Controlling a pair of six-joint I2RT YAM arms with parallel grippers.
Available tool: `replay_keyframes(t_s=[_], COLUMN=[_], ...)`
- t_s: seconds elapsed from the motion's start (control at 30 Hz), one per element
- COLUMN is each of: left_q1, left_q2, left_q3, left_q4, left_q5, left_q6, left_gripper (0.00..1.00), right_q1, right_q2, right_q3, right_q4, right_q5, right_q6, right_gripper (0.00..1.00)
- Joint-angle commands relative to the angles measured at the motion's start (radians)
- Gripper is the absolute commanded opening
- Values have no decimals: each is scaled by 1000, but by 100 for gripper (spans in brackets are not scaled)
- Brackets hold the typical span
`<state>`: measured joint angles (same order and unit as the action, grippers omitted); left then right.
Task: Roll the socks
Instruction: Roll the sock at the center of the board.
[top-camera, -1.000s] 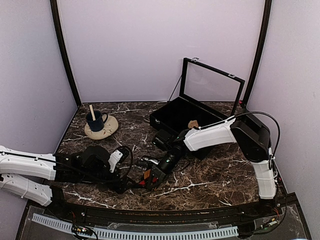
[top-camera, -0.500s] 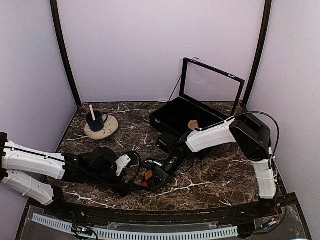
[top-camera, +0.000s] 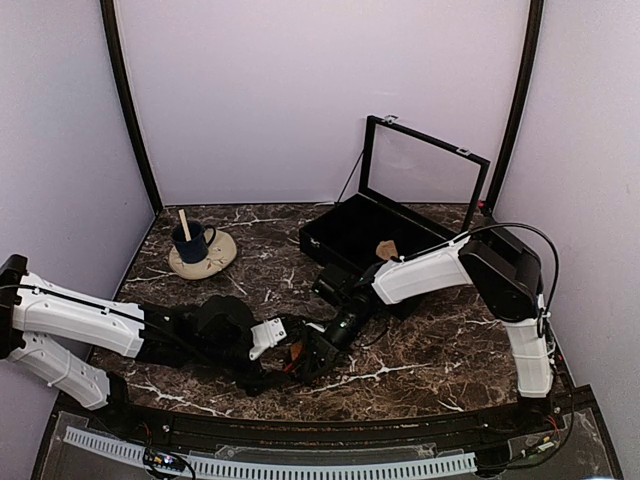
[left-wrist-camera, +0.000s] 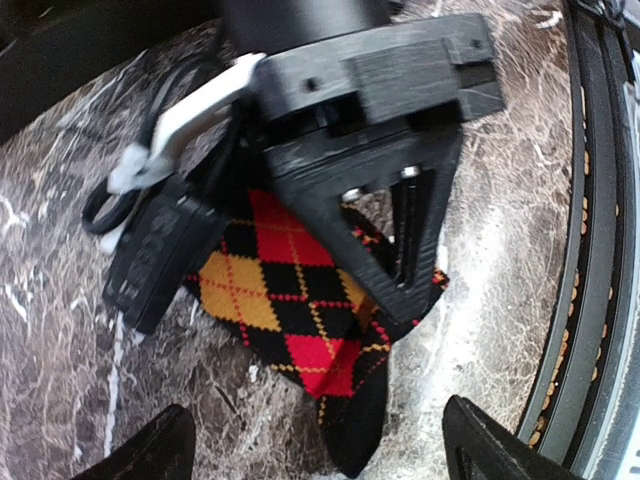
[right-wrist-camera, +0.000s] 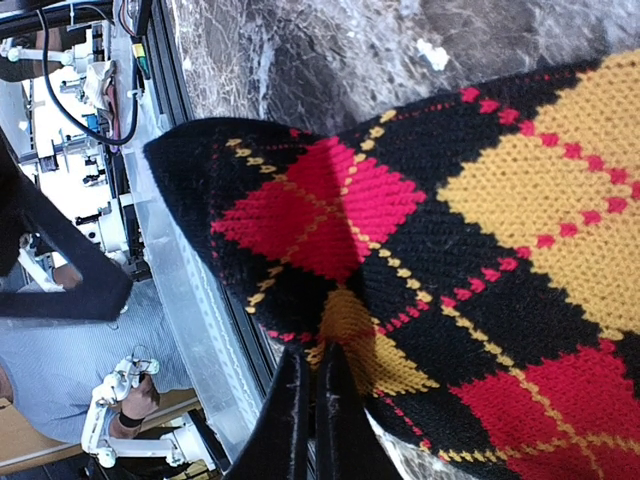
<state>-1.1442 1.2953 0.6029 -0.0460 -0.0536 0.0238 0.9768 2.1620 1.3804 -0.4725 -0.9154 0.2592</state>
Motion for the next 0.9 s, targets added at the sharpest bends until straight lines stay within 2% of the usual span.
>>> replay_keyframes(t_s=[0.0,0.43,0.6,0.77,0.87], left_q1=[-42,-69,-71,-72,-73], left_q2=[46,167,202,229,246], left_q3=[61,149,176,194,204], left_q4=[-46,-123,-155,-171,-183], left_q5=[-20,3,37,71,75], left_q6=[129,228,258,270,267], left_gripper=[88,78,66,47,46], right_q1=[-13,-21,-23,-24,-26], right_q2=[-3,-21,-29,-39,-43], right_q3=[-4,-13,-21,-27,-30], right_q4=[-19,-110,-139,-152,-159], right_q5=[10,16,28,39,41], right_q6=[-24,-93,-118,-128,-134], right_gripper=[0,0,0,0,0])
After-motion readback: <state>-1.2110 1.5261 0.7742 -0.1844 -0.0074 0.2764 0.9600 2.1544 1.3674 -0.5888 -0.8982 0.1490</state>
